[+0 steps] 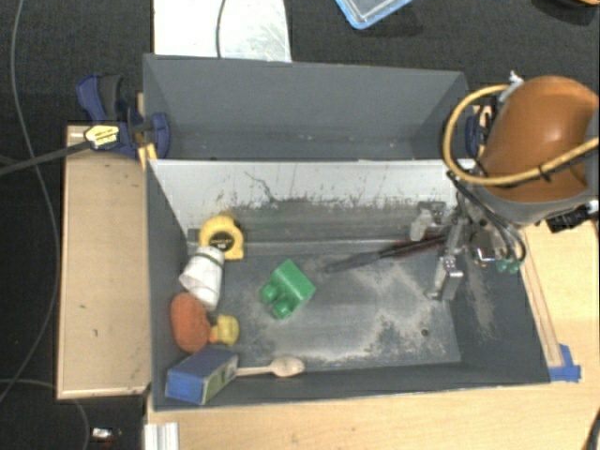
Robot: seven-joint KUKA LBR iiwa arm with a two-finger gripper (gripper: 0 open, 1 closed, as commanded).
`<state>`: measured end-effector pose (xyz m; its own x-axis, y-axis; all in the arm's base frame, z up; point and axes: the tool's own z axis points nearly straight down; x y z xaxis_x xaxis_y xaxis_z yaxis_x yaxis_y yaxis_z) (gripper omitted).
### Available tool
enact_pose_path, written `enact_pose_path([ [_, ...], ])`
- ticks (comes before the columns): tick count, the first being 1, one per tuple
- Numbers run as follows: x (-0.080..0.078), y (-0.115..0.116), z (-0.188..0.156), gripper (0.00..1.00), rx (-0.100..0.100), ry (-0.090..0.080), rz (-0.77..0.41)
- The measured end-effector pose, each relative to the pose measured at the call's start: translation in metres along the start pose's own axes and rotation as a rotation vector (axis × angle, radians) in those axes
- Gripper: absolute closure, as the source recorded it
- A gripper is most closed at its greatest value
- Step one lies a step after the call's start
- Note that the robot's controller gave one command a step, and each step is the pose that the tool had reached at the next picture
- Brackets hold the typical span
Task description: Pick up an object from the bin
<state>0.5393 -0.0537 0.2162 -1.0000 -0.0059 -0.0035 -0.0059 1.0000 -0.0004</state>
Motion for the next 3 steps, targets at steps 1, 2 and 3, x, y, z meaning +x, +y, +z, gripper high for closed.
enact_pose_path([
  [1,0.000,0.000,0.000,0.00,0.000,0.000,0.000],
  [2,-0.039,0.012,0.039,0.00,0.001,-0.008,-0.073],
  [3,-0.053,0.008,0.076,0.00,0.001,-0.009,-0.069],
])
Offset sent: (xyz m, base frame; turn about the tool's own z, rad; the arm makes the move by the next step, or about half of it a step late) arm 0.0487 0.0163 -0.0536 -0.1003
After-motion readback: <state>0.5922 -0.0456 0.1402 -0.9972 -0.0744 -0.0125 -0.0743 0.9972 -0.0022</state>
